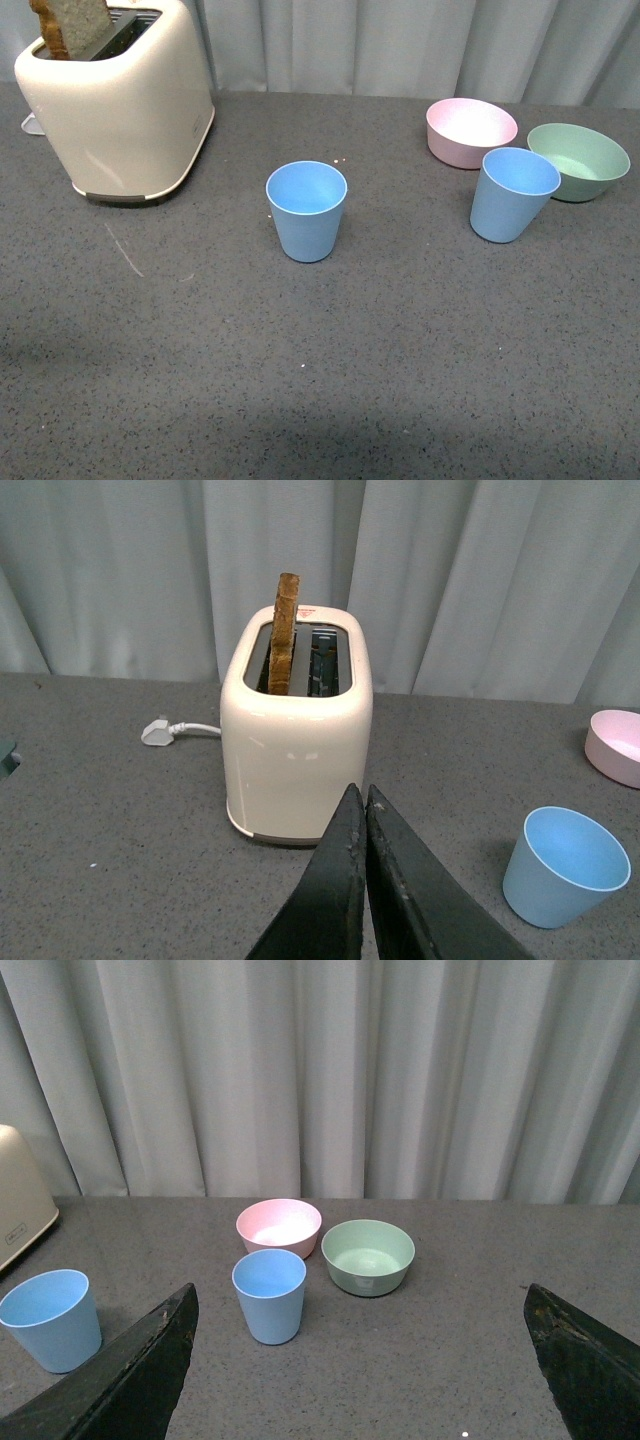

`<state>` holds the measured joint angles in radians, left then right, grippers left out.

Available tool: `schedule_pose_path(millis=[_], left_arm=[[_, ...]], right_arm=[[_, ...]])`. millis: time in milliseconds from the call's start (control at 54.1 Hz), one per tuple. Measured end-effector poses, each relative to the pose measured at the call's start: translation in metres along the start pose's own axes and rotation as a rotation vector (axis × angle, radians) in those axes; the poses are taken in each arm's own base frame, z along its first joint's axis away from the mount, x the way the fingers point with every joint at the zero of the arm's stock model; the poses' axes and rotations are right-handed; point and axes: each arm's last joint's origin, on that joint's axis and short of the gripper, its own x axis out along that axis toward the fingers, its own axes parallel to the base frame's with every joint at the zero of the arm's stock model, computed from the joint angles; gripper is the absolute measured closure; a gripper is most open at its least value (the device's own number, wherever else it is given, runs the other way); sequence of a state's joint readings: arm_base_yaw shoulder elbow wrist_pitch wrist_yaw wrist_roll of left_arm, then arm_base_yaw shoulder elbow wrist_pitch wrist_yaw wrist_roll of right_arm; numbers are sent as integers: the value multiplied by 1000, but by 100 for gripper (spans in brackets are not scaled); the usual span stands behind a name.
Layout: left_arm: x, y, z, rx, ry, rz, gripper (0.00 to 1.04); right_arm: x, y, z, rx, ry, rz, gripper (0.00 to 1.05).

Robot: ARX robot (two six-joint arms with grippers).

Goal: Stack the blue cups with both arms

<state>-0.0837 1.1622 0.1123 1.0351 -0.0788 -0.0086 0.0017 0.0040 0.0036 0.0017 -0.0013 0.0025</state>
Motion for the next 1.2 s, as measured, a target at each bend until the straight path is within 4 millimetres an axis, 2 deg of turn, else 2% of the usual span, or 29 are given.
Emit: schedule_pose_path(millis=[222, 536, 1202], left_arm=[[-18, 13, 0, 0, 0, 8, 101], [-41, 13, 3, 0, -9, 3, 101], [-65, 13, 11, 0, -37, 3, 101]], right_arm=[[0, 0, 0, 0, 0, 0, 10], [0, 0, 0, 0, 0, 0, 10], [0, 0, 0, 0, 0, 0, 10]])
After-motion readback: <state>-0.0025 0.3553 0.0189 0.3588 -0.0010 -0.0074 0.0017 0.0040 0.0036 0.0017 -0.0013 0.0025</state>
